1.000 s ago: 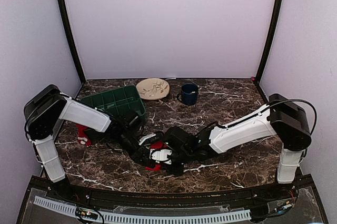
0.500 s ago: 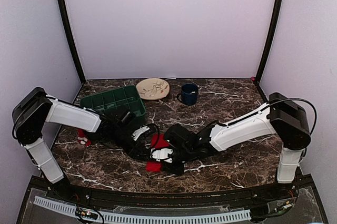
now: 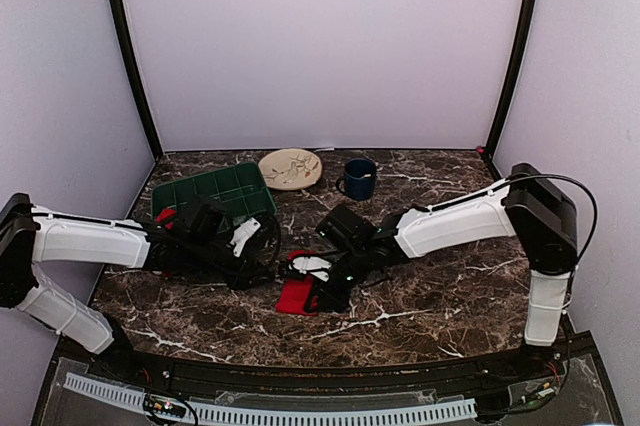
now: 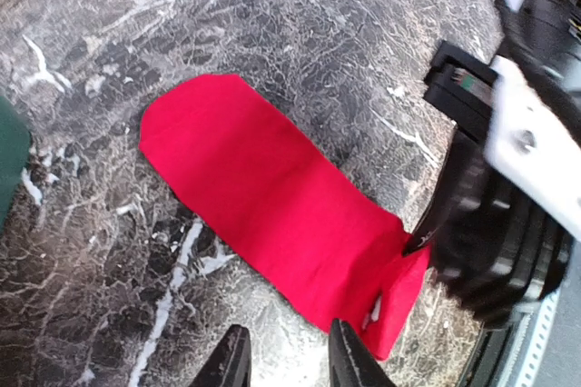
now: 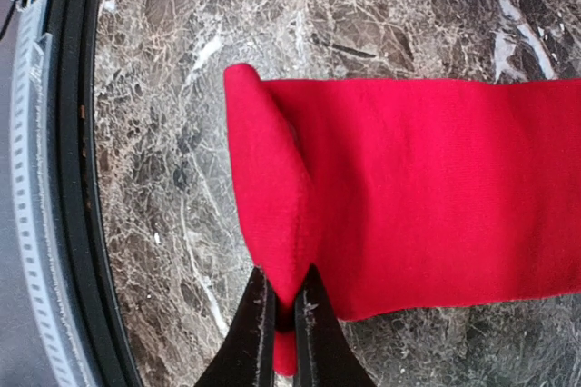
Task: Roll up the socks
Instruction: Roll the sock at the center of the board.
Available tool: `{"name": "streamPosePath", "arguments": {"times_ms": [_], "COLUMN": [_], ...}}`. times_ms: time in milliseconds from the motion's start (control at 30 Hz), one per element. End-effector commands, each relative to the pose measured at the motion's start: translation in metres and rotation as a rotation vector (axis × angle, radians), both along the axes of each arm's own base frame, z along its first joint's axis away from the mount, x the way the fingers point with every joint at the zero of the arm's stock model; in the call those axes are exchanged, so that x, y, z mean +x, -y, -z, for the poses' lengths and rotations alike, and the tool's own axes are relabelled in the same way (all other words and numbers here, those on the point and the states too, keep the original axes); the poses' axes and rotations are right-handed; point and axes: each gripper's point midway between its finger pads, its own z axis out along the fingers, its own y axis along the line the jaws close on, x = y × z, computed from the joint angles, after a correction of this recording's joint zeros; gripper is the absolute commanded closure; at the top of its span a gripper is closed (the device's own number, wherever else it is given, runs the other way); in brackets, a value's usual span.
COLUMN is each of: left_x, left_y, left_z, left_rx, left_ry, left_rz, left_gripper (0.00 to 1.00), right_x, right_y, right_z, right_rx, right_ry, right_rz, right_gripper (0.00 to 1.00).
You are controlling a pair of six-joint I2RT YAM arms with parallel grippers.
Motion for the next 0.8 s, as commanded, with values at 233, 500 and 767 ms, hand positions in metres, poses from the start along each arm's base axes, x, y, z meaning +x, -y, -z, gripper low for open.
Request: {"name": "streamPosePath", "arguments": {"times_ms": [233,500,767], "left_x": [-0.019,-0.04,-0.064], "left_y": [0.015,0.017,0.029], "left_z": [0.002,0.005,0.008], "left_rx": [0.091,0.11,0.124], "left_ry": [0.216,0.276,0.325], "left_rz": [0.061,0.139,0.256], "left_gripper": [0.72,0.73,0.72], "right_x": [-0.018,-0.02,-0.02], "right_y": [0.001,0.003,0.003], "right_z": [0.011,0.013,0.016], "right_rx": [-0.05,-0.048,-0.06], "right_ry": [-0.311,-0.394,-0.439], "right_rz": [-0.038,-0.021,-0.013], "right_gripper": [0.99,0.99,0.99]}}
